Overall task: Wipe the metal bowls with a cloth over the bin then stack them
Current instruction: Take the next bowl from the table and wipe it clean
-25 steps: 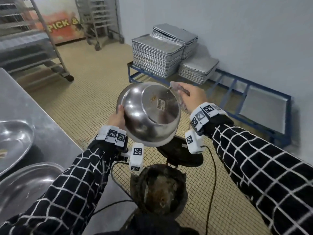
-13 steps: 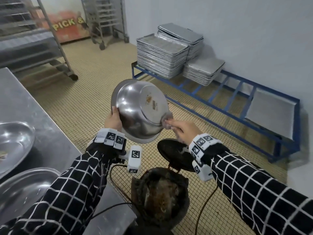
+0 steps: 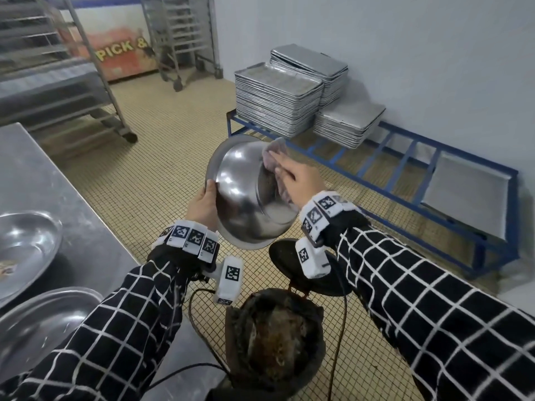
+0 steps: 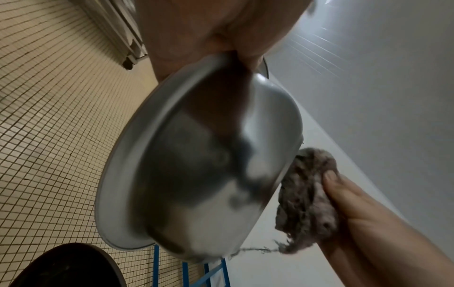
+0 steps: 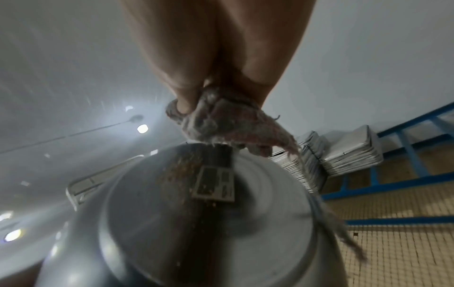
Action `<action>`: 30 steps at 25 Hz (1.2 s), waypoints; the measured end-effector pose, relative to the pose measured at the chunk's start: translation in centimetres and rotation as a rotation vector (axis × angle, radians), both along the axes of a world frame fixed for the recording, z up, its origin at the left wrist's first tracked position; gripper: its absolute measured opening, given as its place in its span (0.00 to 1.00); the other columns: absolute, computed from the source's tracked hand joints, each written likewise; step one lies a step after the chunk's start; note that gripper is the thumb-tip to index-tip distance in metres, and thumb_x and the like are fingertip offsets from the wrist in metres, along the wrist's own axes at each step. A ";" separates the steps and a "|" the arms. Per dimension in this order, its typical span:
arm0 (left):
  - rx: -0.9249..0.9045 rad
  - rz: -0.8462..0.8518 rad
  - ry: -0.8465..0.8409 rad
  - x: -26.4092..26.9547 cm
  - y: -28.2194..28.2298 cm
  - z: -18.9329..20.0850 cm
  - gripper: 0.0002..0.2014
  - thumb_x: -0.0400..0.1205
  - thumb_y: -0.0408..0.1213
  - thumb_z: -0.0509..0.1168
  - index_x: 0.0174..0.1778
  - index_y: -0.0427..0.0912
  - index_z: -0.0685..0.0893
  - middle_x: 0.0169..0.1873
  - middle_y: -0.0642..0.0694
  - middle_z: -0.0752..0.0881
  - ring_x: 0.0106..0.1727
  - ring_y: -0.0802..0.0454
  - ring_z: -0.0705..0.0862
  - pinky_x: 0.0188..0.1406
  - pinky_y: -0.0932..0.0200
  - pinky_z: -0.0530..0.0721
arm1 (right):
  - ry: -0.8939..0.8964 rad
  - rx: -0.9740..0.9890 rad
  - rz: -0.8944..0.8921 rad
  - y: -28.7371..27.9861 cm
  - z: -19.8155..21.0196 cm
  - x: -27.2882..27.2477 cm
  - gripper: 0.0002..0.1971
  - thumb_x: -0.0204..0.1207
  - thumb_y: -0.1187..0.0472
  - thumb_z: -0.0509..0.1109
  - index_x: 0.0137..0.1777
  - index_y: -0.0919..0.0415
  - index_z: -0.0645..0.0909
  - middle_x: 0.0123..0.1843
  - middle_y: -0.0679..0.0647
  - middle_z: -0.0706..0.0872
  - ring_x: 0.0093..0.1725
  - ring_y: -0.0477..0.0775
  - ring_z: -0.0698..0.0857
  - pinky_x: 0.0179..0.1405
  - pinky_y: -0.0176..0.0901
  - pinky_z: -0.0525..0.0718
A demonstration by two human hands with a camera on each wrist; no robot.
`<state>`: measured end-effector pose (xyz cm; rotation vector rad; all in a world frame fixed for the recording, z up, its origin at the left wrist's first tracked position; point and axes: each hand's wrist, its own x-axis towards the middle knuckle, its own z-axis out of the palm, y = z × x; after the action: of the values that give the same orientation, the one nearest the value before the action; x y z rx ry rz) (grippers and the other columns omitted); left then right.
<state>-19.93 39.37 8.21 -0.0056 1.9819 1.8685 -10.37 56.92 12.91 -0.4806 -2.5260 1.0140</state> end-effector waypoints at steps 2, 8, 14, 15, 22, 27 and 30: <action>-0.013 0.011 -0.004 -0.1 0.0 0.1 0.18 0.86 0.55 0.54 0.59 0.47 0.80 0.54 0.46 0.85 0.60 0.45 0.82 0.70 0.48 0.76 | -0.017 0.029 0.070 -0.6 -1.3 1.6 0.20 0.84 0.59 0.61 0.75 0.48 0.73 0.52 0.48 0.84 0.36 0.34 0.78 0.33 0.21 0.76; 0.044 0.081 -0.020 0.1 -0.7 0.5 0.16 0.86 0.54 0.56 0.58 0.48 0.81 0.55 0.46 0.86 0.61 0.44 0.83 0.70 0.46 0.77 | -0.155 -0.010 0.101 -1.1 -6.4 7.2 0.18 0.84 0.57 0.61 0.72 0.51 0.77 0.46 0.53 0.89 0.39 0.46 0.87 0.38 0.33 0.86; -0.009 0.036 0.087 1.8 -0.2 0.9 0.14 0.87 0.52 0.54 0.51 0.49 0.81 0.46 0.48 0.86 0.52 0.48 0.85 0.60 0.52 0.81 | 0.294 -0.302 -0.278 -1.9 -2.9 6.8 0.15 0.85 0.54 0.58 0.70 0.46 0.77 0.50 0.40 0.86 0.46 0.25 0.83 0.39 0.16 0.77; -0.008 0.018 0.097 2.1 0.0 1.1 0.15 0.87 0.52 0.54 0.51 0.48 0.82 0.47 0.46 0.87 0.53 0.46 0.85 0.61 0.50 0.81 | 0.293 -0.288 -0.229 -2.3 -2.0 6.5 0.15 0.85 0.54 0.59 0.69 0.43 0.75 0.44 0.38 0.84 0.41 0.22 0.81 0.34 0.15 0.76; 0.077 -0.020 0.036 2.6 0.0 1.9 0.15 0.86 0.53 0.57 0.48 0.50 0.85 0.51 0.45 0.89 0.56 0.46 0.86 0.64 0.49 0.80 | 0.142 0.053 0.080 -3.9 -2.1 5.5 0.21 0.82 0.66 0.63 0.74 0.51 0.75 0.75 0.47 0.76 0.71 0.46 0.76 0.69 0.32 0.73; 0.117 0.074 -0.019 2.4 -0.4 2.9 0.17 0.87 0.52 0.56 0.56 0.44 0.83 0.55 0.45 0.87 0.59 0.45 0.84 0.68 0.48 0.79 | 0.116 0.062 0.122 -4.3 -4.6 8.7 0.20 0.82 0.64 0.64 0.73 0.51 0.76 0.70 0.46 0.81 0.67 0.44 0.81 0.68 0.38 0.78; 0.112 0.091 -0.006 2.6 -0.6 3.6 0.21 0.87 0.51 0.54 0.67 0.42 0.80 0.59 0.46 0.85 0.61 0.47 0.83 0.68 0.50 0.78 | -0.015 0.025 -0.112 -2.7 -7.4 9.9 0.12 0.84 0.54 0.60 0.62 0.52 0.82 0.44 0.45 0.88 0.41 0.43 0.87 0.44 0.38 0.88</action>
<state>-17.29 38.73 11.79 -0.0697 1.8998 2.0322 -0.47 54.23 5.52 -0.6173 -2.4913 0.9393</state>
